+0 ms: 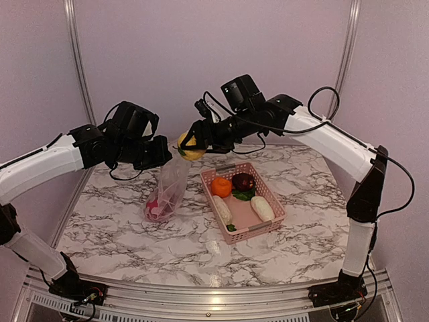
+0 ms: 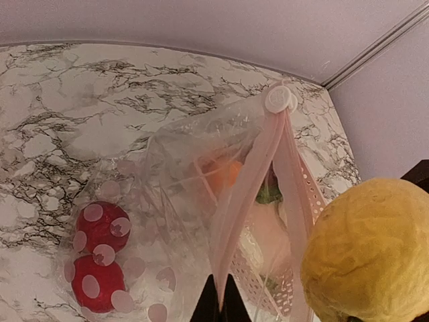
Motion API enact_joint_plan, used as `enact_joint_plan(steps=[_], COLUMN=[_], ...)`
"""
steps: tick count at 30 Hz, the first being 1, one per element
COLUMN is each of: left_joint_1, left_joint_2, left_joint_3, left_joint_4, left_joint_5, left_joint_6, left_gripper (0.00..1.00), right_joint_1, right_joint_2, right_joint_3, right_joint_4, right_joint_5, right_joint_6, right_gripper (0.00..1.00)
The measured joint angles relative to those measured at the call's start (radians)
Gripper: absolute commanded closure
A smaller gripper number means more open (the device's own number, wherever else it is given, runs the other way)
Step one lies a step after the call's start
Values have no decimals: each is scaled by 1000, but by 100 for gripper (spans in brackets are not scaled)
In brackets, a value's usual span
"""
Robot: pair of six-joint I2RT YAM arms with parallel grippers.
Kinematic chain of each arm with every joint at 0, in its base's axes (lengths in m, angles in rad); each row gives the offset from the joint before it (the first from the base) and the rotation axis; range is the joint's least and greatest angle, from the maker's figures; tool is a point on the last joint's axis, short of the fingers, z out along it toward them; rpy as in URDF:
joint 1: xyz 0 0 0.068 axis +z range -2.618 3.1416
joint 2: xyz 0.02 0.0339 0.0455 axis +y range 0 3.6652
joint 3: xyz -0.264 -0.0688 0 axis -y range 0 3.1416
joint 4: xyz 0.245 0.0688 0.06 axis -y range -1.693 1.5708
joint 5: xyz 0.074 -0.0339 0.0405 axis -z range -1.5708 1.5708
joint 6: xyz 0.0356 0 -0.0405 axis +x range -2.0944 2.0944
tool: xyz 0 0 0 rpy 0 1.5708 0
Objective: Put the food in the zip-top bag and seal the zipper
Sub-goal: Place the fake fruit in the zipper food storage bag.
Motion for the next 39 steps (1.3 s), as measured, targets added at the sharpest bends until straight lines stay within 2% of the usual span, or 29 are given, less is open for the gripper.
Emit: enact_joint_plan(steps=[8,17,22,39], left_joint_1=[0,0,0,3], left_joint_2=[11,14,27,65], left_joint_3=[32,50,57,65], left_joint_4=[1,0,-1,3], left_joint_5=[10,14,18,47], left_joint_6=[0,0,0,-18], left_gripper=[100,100,100,100], right_joint_1=[3,3,4,15], right_joint_2=[8,99,114,159], right_joint_3=[0,46,53,164], right_joint_4=[10,-90,-128,-208], right_joint_5=[-13,48,63,2], right_joint_6=[0,-16,-19,-23], right_gripper=[37,37,33,27])
